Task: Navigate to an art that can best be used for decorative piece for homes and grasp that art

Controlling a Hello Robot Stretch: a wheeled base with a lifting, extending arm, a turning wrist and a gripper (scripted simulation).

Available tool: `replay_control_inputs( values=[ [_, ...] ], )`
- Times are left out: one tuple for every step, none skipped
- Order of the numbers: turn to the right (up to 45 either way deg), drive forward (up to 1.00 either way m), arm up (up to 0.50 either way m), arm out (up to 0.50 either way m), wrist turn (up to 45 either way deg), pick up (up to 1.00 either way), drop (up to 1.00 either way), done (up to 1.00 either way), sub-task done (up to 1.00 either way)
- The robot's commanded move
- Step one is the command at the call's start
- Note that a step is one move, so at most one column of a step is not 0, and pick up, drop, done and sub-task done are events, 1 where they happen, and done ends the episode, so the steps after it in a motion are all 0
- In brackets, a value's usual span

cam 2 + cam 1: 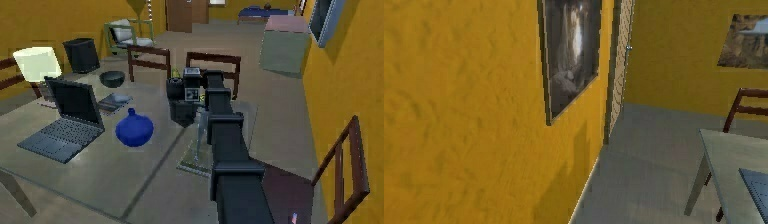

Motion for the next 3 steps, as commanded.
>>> replay_control_inputs(
  values=[
    [0.0, 0.00, -0.30, 0.00, 0.0, 0.00, 0.00, 0.00, 0.00],
    [0.0, 0.00, 0.00, 0.00, 0.0, 1.00, 0.00, 0.00, 0.00],
    [0.0, 0.00, 0.10, 0.00, 0.0, 0.00, 0.00, 0.00, 0.00]
  ],
)
